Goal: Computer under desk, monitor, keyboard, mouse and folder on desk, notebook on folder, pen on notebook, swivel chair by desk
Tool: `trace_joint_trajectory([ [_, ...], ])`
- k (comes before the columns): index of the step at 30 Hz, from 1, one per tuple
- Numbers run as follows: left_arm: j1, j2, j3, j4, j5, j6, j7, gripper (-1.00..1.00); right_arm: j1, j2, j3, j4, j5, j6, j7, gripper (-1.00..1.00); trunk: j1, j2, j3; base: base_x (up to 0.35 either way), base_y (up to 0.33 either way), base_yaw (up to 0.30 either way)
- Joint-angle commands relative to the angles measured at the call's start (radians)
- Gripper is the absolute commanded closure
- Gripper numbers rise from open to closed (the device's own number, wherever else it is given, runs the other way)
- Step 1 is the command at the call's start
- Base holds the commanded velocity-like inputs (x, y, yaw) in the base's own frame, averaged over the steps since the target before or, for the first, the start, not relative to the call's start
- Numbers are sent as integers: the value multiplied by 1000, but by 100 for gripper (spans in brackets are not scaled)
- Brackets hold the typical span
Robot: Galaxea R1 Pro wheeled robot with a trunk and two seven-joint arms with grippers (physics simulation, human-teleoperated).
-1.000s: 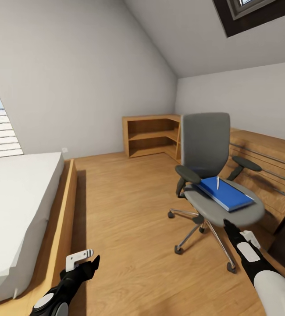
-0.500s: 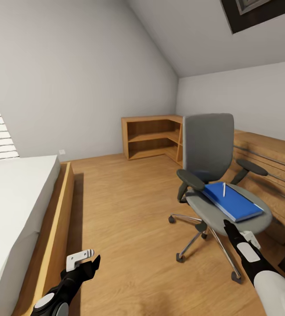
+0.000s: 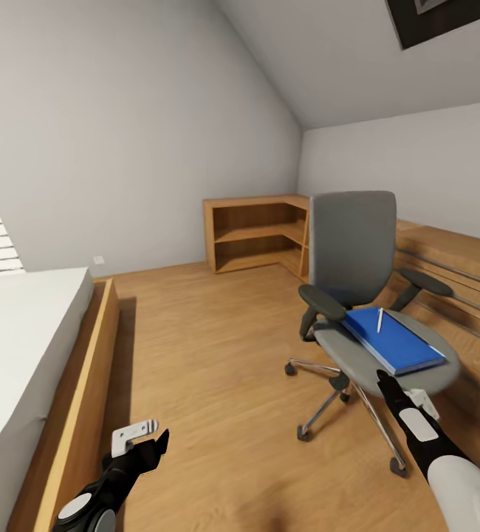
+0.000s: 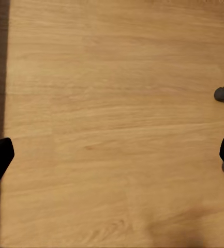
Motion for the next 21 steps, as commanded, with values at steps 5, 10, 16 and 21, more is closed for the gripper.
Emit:
trace_joint_trajectory([
  [5, 0, -1, 0, -1, 11, 5, 6, -100, -1, 0, 2, -1, -12, -2, 8, -100, 0, 0, -1, 279, -44, 0],
  [10, 0, 0, 0, -1, 11, 6, 6, -100, -1, 0, 3, -1, -12, -2, 7, -100, 0, 0, -1, 203, -8, 0],
  [16, 0, 1, 0, -1, 11, 9, 6, -100, -1, 0, 3, -1, -12, -2, 7, -100, 0, 0, -1, -53, -1, 0],
  [21, 0, 0, 0, -1, 11, 11, 6, -100, -1, 0, 3, 0, -12, -2, 7, -100, 0, 0, -1, -296, 0, 0],
])
